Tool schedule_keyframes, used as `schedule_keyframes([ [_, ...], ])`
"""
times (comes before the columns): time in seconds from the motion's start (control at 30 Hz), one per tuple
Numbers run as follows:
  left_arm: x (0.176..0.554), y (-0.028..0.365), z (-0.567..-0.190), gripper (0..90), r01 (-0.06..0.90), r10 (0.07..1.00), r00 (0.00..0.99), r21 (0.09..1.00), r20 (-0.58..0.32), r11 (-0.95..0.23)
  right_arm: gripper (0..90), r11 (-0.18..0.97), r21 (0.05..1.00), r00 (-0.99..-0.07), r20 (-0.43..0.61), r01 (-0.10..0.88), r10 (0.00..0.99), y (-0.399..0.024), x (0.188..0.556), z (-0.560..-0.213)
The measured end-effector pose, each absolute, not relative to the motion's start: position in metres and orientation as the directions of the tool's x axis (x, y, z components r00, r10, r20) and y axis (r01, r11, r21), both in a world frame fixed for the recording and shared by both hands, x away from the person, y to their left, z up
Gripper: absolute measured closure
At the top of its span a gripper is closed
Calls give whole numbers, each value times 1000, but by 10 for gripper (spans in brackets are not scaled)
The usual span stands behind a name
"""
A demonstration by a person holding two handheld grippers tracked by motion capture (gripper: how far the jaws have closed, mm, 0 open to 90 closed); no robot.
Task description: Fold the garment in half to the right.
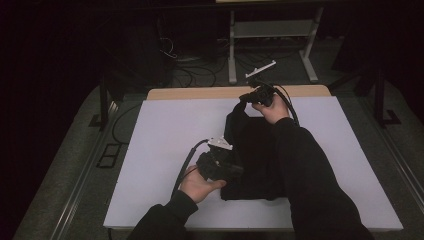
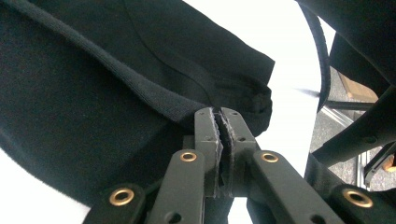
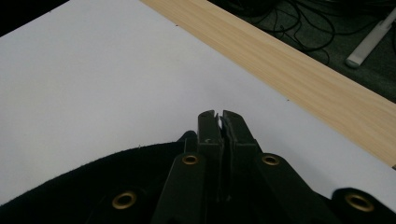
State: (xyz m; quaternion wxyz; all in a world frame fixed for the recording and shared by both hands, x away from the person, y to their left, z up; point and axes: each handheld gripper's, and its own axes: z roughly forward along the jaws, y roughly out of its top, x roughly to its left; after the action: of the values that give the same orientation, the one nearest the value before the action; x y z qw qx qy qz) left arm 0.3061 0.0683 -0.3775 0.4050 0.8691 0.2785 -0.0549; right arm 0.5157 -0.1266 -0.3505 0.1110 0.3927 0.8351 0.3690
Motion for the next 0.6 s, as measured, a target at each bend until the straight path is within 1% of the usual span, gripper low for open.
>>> schedule_keyframes([
  [0.6, 313, 33, -384, 845, 505, 391, 859, 667, -329, -548, 854, 390, 705, -633, 107, 592, 767, -157, 514, -364],
])
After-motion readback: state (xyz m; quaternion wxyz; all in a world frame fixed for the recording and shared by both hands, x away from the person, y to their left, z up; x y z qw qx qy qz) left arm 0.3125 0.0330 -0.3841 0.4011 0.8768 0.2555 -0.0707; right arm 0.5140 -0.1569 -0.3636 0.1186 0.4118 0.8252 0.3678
